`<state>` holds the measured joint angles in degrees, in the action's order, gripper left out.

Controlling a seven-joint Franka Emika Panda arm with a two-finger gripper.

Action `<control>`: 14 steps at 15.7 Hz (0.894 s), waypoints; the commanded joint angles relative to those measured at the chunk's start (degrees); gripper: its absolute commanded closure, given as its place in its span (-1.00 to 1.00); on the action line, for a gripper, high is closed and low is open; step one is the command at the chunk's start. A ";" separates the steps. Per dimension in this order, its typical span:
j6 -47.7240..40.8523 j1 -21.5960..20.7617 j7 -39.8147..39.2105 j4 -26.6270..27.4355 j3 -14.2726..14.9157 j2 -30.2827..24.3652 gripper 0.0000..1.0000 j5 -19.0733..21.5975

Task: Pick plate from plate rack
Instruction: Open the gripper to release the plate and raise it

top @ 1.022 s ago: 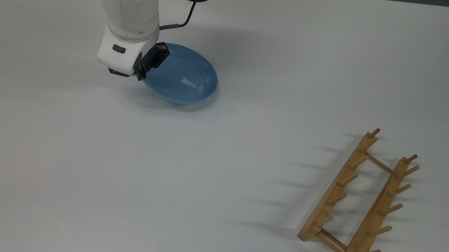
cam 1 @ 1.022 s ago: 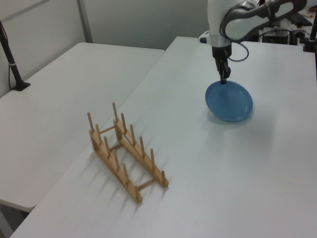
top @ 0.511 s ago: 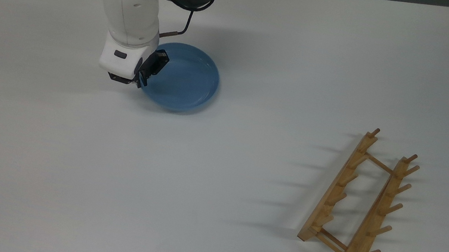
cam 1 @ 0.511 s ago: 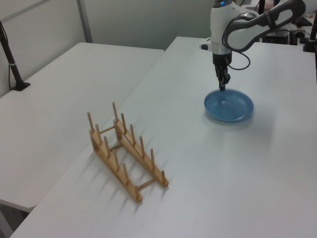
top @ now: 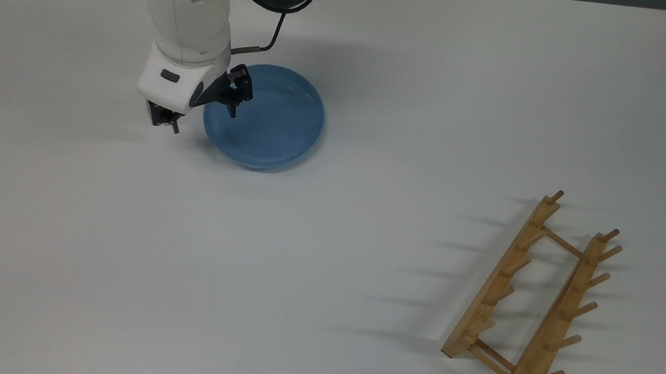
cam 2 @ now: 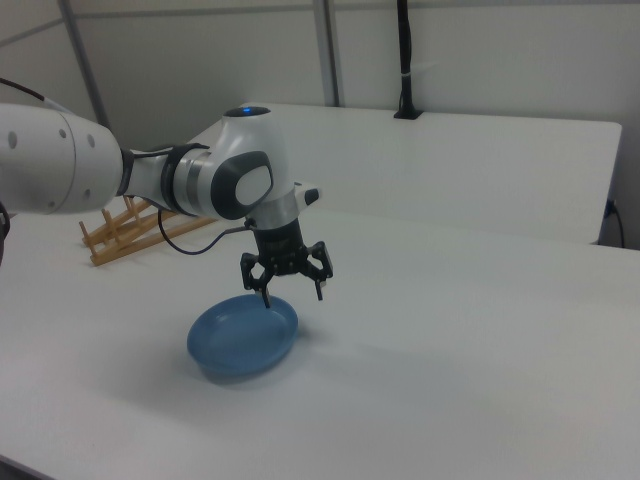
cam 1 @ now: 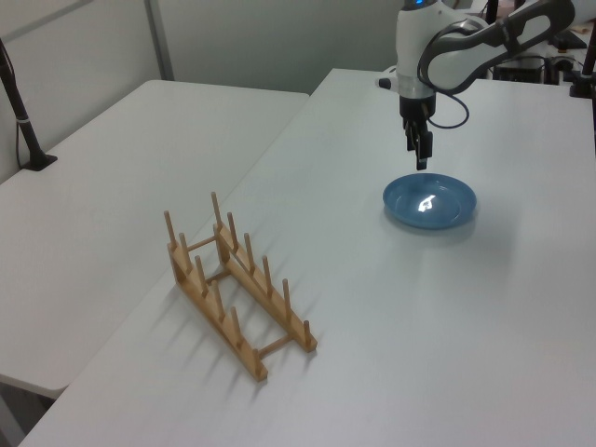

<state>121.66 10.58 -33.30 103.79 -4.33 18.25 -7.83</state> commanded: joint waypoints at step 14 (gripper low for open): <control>-15.93 -3.98 31.35 -5.79 0.64 -17.18 -1.00 10.37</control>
<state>107.36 8.86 -5.63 97.16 -4.61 4.19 -0.02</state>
